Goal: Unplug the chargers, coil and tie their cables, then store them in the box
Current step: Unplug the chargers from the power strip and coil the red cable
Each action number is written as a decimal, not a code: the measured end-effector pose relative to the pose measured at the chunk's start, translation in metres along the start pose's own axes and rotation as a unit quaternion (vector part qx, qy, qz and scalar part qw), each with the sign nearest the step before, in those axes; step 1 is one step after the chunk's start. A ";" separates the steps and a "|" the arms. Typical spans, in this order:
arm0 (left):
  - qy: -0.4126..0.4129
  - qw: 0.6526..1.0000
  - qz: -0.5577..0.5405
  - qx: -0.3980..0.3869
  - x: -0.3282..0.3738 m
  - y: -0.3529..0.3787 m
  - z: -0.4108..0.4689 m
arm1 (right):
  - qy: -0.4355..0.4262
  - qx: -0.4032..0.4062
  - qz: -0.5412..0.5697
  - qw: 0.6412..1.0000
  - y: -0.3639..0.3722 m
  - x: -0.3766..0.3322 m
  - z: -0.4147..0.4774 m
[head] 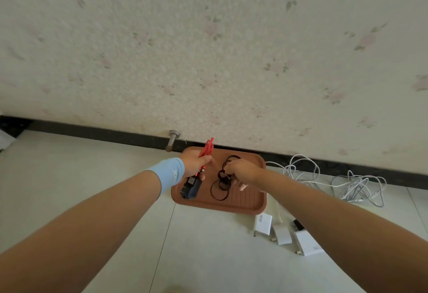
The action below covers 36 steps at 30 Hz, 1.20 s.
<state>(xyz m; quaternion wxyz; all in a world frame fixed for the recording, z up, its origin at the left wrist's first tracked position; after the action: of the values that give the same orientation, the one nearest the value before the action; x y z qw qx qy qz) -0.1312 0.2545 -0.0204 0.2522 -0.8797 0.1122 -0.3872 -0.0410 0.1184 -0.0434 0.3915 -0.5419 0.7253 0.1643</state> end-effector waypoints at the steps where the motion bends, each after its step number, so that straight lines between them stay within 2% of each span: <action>1: 0.006 1.000 -0.001 -0.003 0.003 0.001 0.001 | 0.012 -0.018 0.050 0.999 -0.002 -0.002 -0.001; 3: 0.011 1.000 -0.002 -0.007 0.008 0.005 0.004 | 0.013 -0.058 0.123 0.991 -0.004 -0.005 -0.003; 5: 0.010 1.000 -0.006 -0.007 0.012 0.007 0.005 | -0.003 -0.074 0.150 0.986 -0.007 -0.011 -0.004; 10: 0.015 1.000 0.005 -0.020 0.020 0.008 0.000 | -0.043 0.007 0.139 0.989 -0.023 -0.015 0.001; 15: -0.001 1.000 0.016 -0.010 0.022 0.004 0.001 | -0.010 -0.033 0.259 0.965 -0.017 -0.015 -0.004; 20: 0.009 0.999 -0.036 -0.009 0.049 -0.010 -0.018 | -0.022 0.042 0.297 0.954 -0.032 -0.031 -0.021; 23: 0.017 0.989 -0.132 -0.067 0.075 -0.018 -0.036 | -0.025 0.070 0.243 0.967 -0.054 -0.044 -0.049; 25: 0.023 0.981 -0.157 -0.108 0.096 -0.019 -0.054 | -0.028 0.084 0.221 0.971 -0.068 -0.054 -0.072; 27: 0.034 0.978 -0.161 -0.128 0.114 -0.018 -0.074 | -0.041 0.093 0.257 0.961 -0.080 -0.066 -0.097; 31: 0.083 0.974 -0.183 -0.104 0.148 -0.014 -0.114 | -0.087 0.029 0.393 0.915 -0.087 -0.095 -0.152; 34: 0.133 0.962 -0.226 -0.070 0.174 -0.013 -0.145 | -0.112 -0.013 0.367 0.923 -0.078 -0.113 -0.192; 36: 0.158 0.951 -0.257 -0.066 0.191 -0.011 -0.169 | -0.136 0.000 0.334 0.933 -0.074 -0.122 -0.216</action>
<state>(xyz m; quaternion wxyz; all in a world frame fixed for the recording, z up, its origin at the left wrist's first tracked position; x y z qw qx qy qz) -0.1274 0.1287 0.2013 0.0648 -0.8207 -0.0536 -0.5651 -0.0444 0.0290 0.1991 0.4088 -0.2407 0.8041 0.3583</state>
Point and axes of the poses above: each hand's wrist, its own z-axis towards the middle knuckle, its own y-axis out of the palm, x = y × z, the point moved 6 cm from there along z, towards the middle knuckle, and after that the axes turned 10 degrees about z, right-handed, at the moved point
